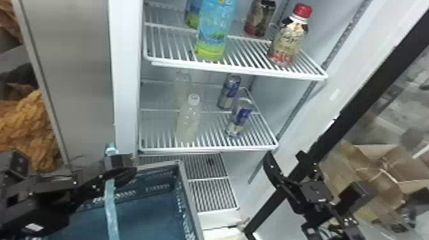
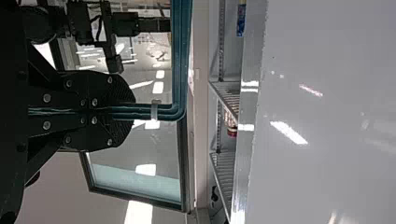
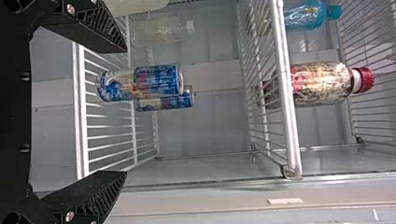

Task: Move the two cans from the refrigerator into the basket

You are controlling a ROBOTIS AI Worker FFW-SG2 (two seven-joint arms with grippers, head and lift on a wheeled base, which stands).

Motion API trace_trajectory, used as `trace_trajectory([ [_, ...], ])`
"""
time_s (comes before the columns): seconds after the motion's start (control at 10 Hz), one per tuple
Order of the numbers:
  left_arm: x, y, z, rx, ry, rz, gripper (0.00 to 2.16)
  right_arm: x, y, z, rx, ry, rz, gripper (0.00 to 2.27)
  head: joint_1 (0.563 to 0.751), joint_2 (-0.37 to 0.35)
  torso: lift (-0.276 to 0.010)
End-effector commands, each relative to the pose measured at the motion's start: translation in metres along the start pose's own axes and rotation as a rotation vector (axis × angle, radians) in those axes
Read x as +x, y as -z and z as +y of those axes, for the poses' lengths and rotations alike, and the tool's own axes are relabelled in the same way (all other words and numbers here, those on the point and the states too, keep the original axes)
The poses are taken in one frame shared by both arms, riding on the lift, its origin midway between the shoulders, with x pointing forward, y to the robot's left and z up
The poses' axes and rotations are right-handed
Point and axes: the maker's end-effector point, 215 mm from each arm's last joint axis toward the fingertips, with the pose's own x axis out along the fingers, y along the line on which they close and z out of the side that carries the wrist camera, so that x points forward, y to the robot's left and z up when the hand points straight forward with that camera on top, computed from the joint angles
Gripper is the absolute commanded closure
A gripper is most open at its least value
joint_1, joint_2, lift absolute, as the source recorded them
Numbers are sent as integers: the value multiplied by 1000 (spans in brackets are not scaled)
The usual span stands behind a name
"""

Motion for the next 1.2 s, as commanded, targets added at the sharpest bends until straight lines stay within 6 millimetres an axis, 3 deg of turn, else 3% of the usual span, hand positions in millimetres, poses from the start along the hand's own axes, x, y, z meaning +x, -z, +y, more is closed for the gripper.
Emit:
trace_trajectory([
  [0.0,0,0,-1,1,1,1,1199,12,3,0,-5,1,4,104,695,-350,-218],
  [0.5,-1,1,0,-3,2,-3,1199,67,10,22,23,-53,-1,104,695,-350,-218],
  [1.1,-2,1,0,-5,2,-3,1199,117,19,35,25,-68,10,104,695,-342,-218],
])
